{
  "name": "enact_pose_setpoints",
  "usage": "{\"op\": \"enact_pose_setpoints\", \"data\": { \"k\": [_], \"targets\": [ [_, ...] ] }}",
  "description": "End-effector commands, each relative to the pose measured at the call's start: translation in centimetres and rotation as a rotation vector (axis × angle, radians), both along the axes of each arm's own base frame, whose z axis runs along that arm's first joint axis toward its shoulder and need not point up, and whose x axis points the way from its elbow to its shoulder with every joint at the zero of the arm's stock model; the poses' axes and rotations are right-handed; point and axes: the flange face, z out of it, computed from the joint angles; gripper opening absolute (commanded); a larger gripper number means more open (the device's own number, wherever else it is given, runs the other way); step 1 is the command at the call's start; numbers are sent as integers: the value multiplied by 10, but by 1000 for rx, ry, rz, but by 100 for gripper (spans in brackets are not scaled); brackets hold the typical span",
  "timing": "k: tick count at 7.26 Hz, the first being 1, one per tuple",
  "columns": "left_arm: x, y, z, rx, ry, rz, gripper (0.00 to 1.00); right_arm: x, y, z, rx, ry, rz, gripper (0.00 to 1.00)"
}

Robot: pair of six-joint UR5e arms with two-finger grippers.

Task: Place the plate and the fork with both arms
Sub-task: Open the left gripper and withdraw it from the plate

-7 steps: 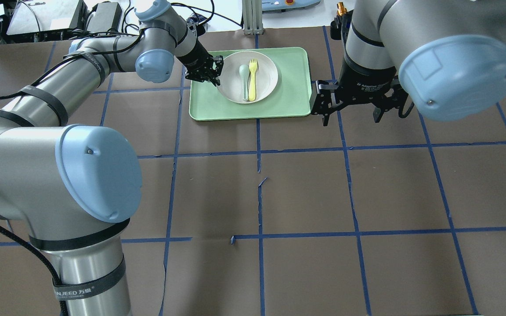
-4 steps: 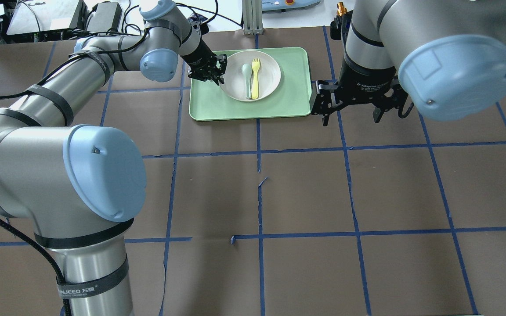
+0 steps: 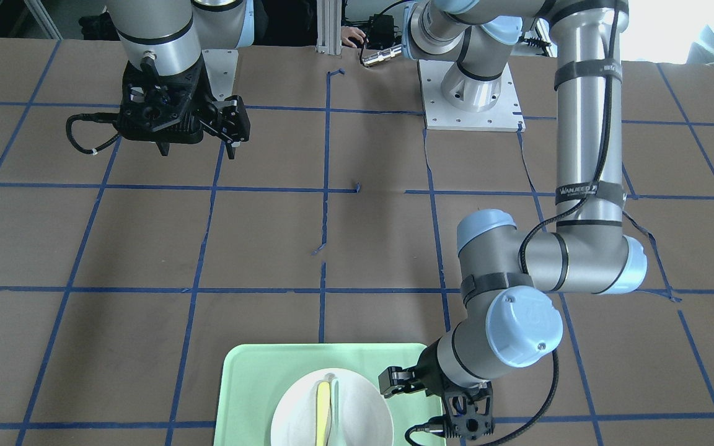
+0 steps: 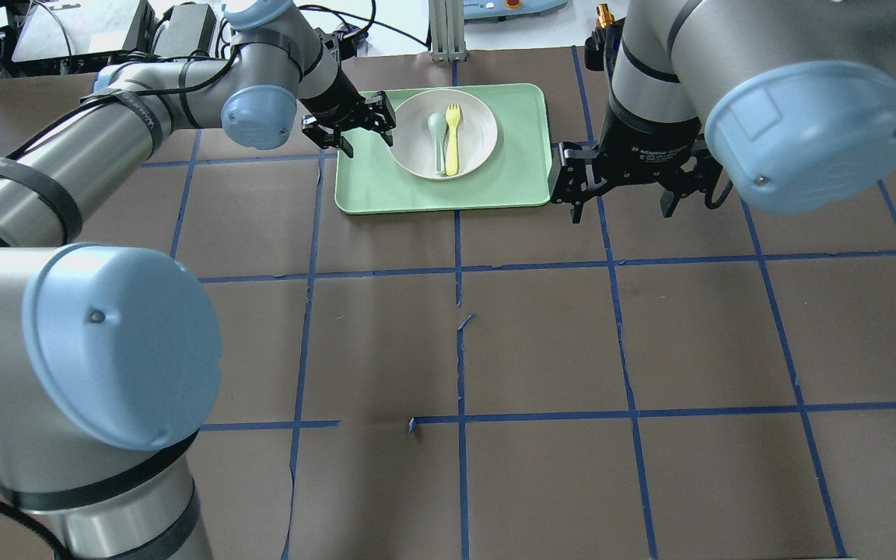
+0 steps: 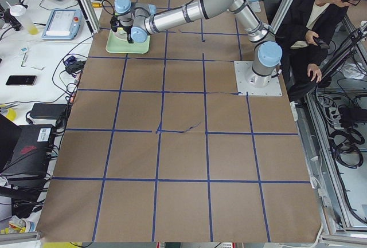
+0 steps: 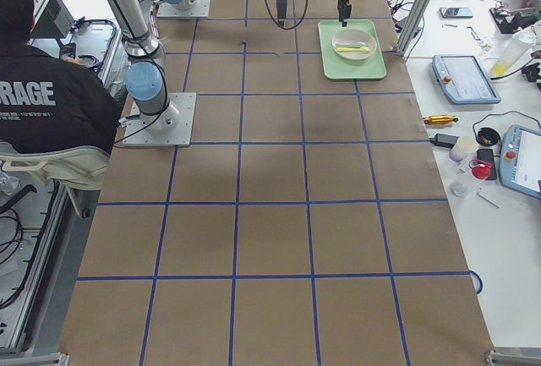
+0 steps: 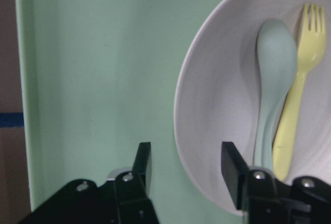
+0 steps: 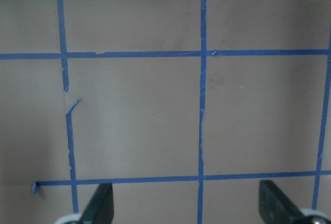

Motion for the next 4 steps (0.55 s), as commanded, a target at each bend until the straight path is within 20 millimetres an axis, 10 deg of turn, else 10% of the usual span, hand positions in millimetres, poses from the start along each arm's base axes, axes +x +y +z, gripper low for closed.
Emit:
{"op": "enact_pose_setpoints", "data": {
  "k": [1,4],
  "targets": [
    [20,70,72,65,-98,13,100,0,0,0,1,2,0,100],
    [22,182,163,59,-154,15,100,0,0,0,0,0,0,100]
  ]
}}
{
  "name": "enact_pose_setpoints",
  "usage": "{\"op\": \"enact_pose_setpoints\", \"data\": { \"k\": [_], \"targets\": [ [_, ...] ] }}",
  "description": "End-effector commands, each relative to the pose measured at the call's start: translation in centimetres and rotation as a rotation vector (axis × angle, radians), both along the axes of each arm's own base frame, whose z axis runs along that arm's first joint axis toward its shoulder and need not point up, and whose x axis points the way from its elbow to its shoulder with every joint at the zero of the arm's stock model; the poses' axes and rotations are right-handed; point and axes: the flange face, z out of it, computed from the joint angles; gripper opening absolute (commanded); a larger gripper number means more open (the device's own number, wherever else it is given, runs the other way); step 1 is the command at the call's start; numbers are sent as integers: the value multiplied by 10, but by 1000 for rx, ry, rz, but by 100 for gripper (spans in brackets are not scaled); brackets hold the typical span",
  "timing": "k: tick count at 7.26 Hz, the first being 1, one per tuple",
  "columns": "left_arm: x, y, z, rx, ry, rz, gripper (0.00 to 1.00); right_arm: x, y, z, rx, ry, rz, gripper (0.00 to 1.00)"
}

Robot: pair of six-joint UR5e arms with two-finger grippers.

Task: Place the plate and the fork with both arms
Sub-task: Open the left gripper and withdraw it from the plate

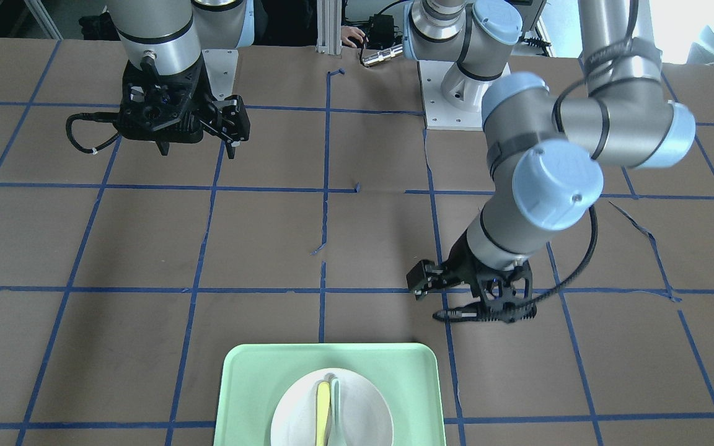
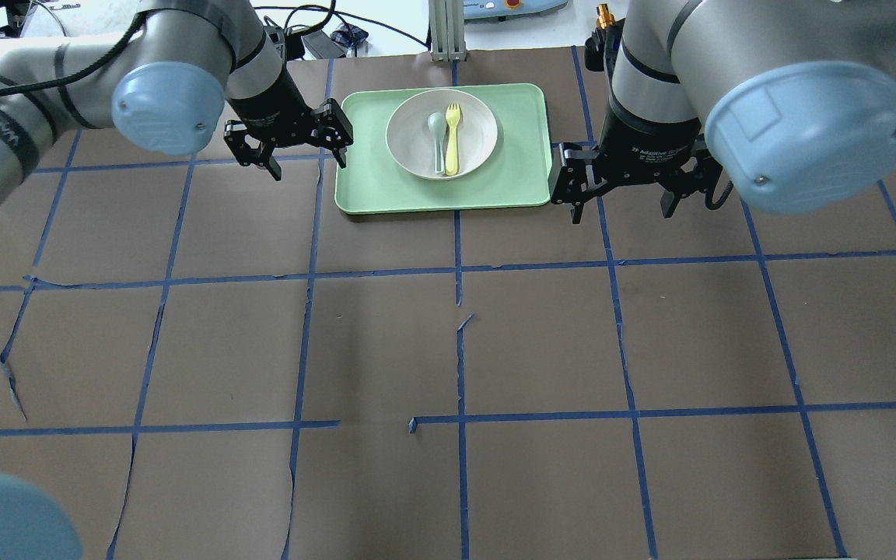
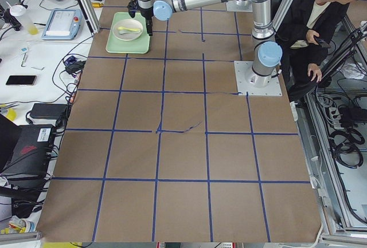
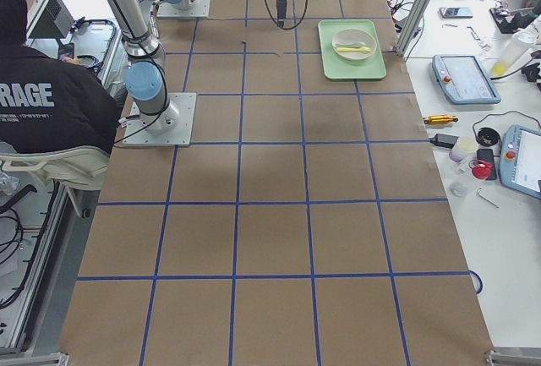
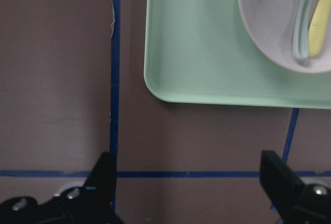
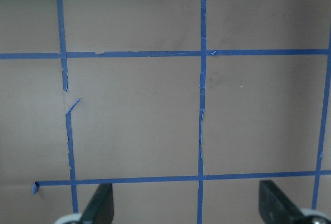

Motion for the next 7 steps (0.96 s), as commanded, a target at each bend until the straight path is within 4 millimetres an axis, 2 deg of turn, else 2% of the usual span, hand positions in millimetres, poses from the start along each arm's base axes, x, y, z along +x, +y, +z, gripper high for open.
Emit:
{"op": "enact_pose_setpoints", "data": {
  "k": [1,2,3,4,5,7],
  "targets": [
    [3,79,51,-49,-12,-1,100,0,-1,-1,0,-1,0,100],
    [3,101,71,-84,-12,-1,100,1,-4,-2,0,-2,2,100],
    [5,116,83,-108,-35,9,100,3,-10,-6,6,-3,3,100],
    [3,126,83,-109,-55,7,100,4,-17,-10,4,-8,3,100],
    [2,129,79,-102,-55,4,100,18,-49,-31,12,-79,15,100],
    [2,127,76,-97,-55,5,100,35,-124,-51,-33,-93,11,100]
  ]
}}
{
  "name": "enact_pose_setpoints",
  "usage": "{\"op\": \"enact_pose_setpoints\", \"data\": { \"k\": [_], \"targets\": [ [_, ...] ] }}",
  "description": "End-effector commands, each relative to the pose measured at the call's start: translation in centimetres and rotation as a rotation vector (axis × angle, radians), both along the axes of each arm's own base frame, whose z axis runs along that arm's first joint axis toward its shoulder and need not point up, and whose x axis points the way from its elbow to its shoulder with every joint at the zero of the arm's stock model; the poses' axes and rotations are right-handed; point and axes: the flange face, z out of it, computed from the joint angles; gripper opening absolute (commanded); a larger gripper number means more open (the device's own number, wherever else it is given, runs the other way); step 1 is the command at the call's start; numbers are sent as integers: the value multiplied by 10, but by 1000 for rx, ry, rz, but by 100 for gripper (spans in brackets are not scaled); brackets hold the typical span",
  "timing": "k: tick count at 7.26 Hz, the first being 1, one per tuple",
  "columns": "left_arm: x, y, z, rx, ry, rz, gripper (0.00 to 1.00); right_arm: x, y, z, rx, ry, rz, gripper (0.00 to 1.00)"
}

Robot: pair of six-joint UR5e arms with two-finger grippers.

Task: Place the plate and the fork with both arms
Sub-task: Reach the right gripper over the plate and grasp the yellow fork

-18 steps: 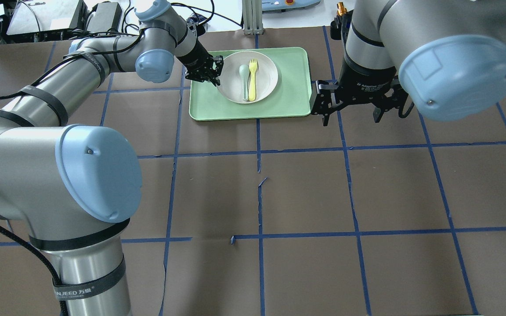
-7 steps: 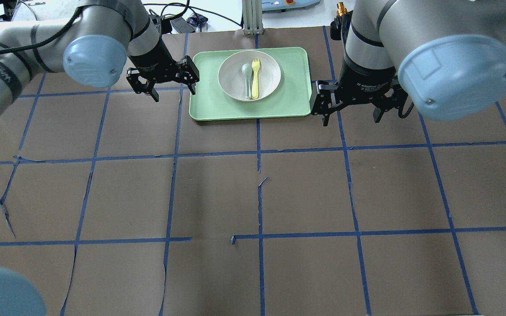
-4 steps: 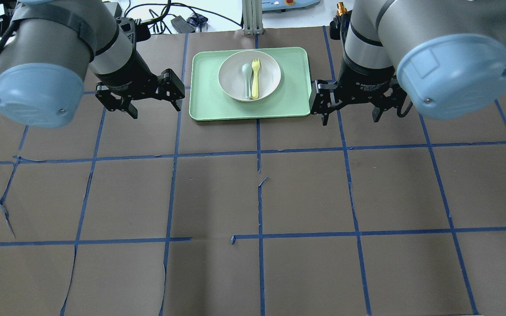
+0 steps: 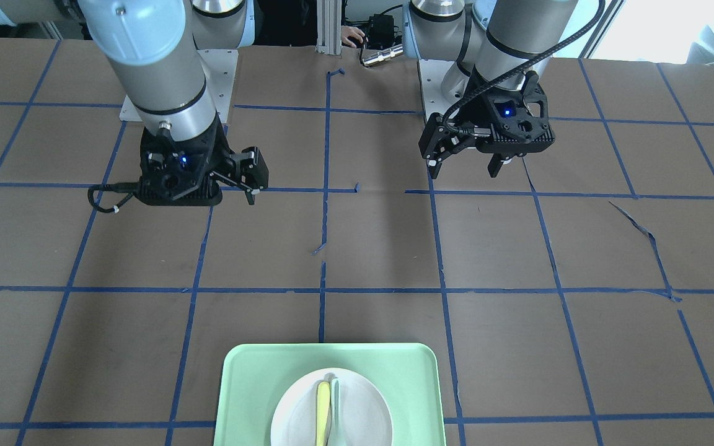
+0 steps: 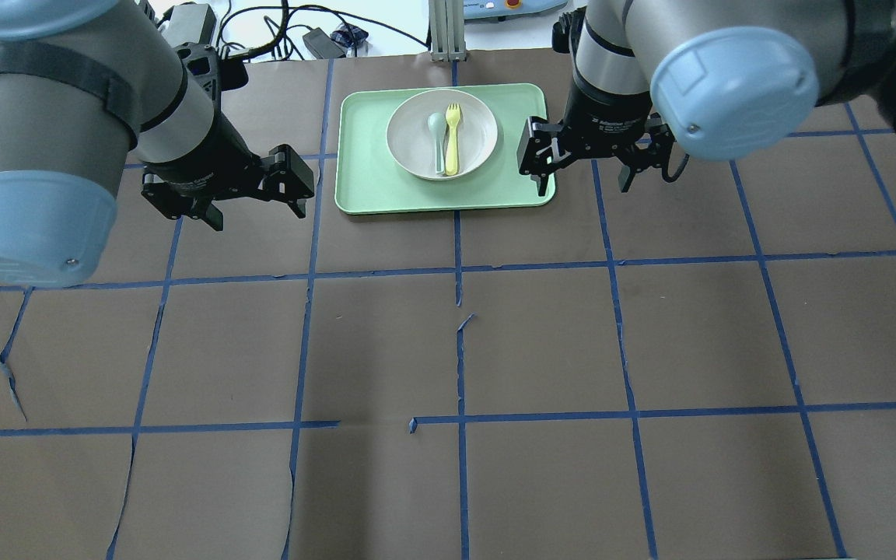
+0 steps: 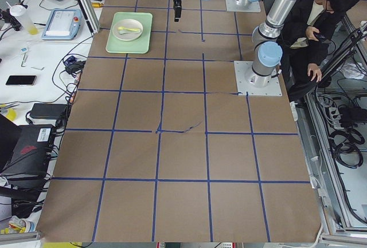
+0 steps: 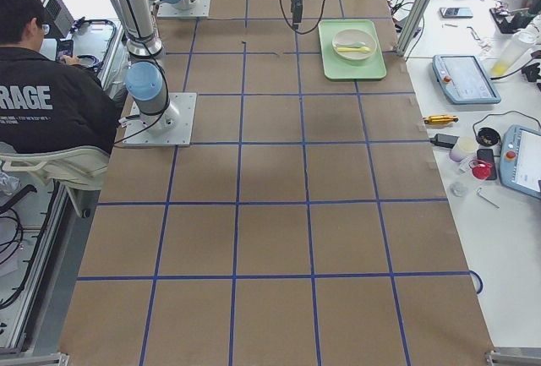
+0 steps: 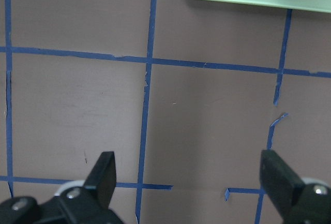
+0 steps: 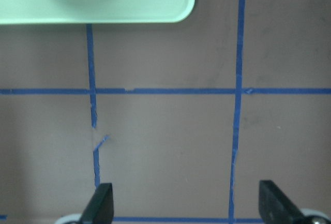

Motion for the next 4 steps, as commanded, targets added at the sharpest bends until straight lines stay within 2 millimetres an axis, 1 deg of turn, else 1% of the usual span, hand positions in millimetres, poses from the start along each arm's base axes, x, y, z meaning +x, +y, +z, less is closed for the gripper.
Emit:
{"op": "enact_pose_setpoints", "data": {
  "k": [1,2,4],
  "targets": [
    [-1,0,-2,2,1,0,100,23,-78,-35,-76,-17,-3,100],
    [-1,0,-1,0,2,0,100,34,-110,-59,-126,-31,-53,100],
    [-2,0,-2,2,2,-2,100,69,-156,-109,-128,-27,-51,100]
  ]
}}
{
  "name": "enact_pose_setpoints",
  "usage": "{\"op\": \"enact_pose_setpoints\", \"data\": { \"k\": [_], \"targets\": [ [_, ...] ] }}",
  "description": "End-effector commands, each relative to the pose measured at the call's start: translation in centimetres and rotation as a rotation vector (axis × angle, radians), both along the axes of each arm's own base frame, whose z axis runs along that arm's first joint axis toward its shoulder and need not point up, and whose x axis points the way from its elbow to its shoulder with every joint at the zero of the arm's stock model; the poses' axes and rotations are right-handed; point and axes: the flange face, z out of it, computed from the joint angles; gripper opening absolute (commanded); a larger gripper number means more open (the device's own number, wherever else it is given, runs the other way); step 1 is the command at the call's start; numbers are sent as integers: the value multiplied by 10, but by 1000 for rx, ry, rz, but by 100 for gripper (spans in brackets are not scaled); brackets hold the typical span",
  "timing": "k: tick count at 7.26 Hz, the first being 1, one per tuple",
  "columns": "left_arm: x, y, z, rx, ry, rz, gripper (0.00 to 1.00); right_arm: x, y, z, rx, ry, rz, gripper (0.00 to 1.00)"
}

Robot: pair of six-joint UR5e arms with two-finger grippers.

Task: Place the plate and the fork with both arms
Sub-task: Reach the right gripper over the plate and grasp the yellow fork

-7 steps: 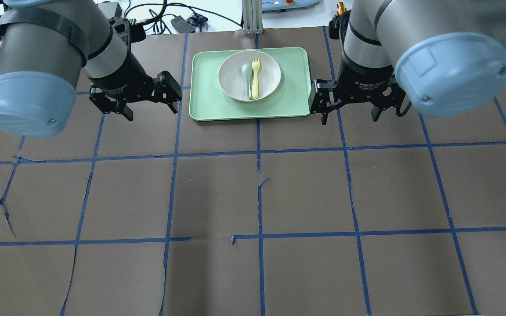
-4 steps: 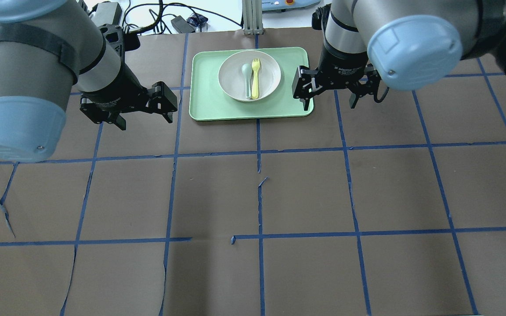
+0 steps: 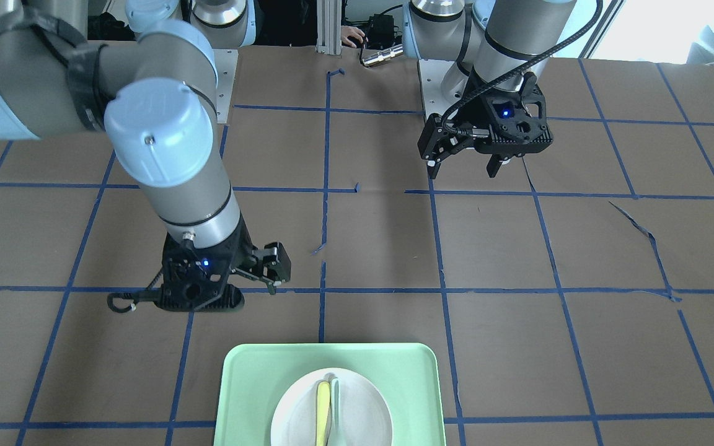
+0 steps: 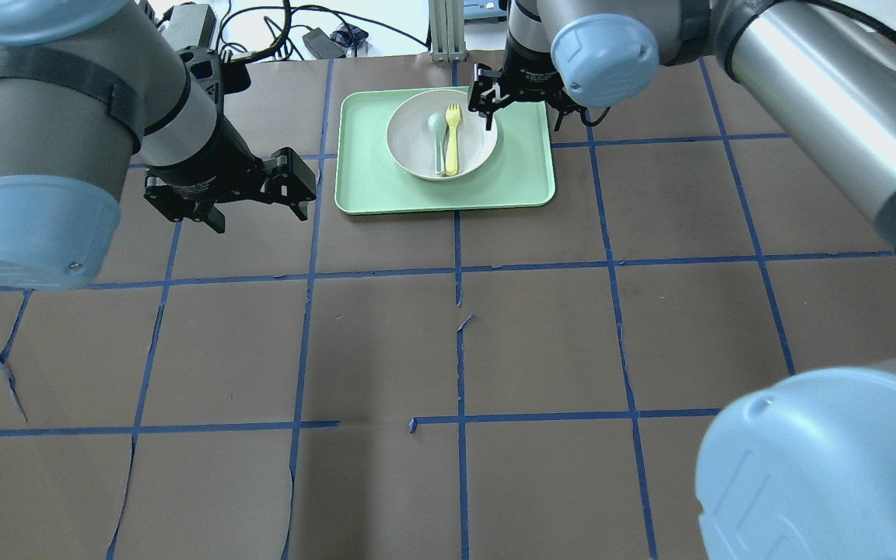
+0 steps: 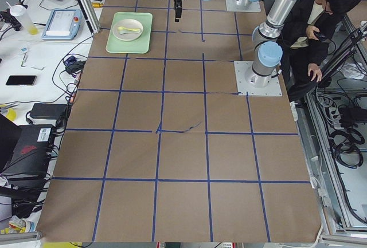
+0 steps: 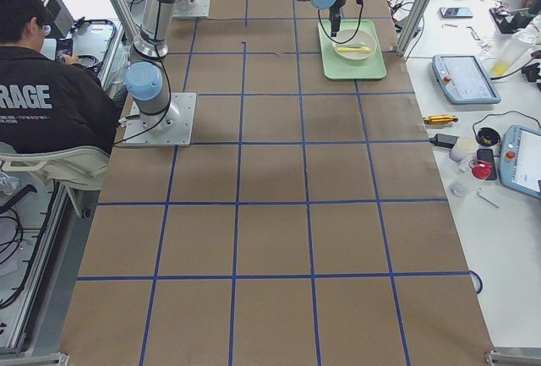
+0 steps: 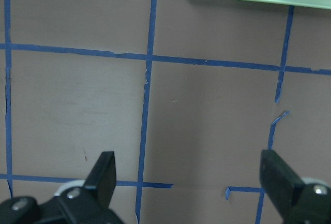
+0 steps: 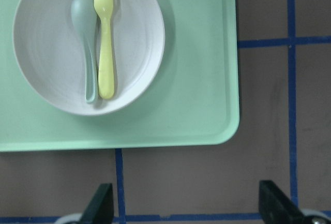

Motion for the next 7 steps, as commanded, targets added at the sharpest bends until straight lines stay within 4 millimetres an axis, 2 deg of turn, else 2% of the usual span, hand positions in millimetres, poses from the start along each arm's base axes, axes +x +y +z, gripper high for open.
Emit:
{"op": "enact_pose_setpoints", "data": {
  "k": [1,3,4,5,6,7],
  "targets": [
    [0,0,0,-2,0,-1,100,43,-45,-56,-15,22,-14,100],
    [0,0,1,-5,1,-1,100,59,-64,-110,-43,14,-43,100],
    [0,0,1,-5,1,-1,100,61,-68,-125,-53,10,-43,100],
    [0,0,2,-7,1,-1,100,61,-69,-132,-47,11,-43,82],
    [0,0,2,-7,1,-1,100,62,-69,-134,-50,6,-44,71],
    [0,-1,2,-8,1,-1,100,65,-69,-135,-52,0,-46,68]
  ]
}}
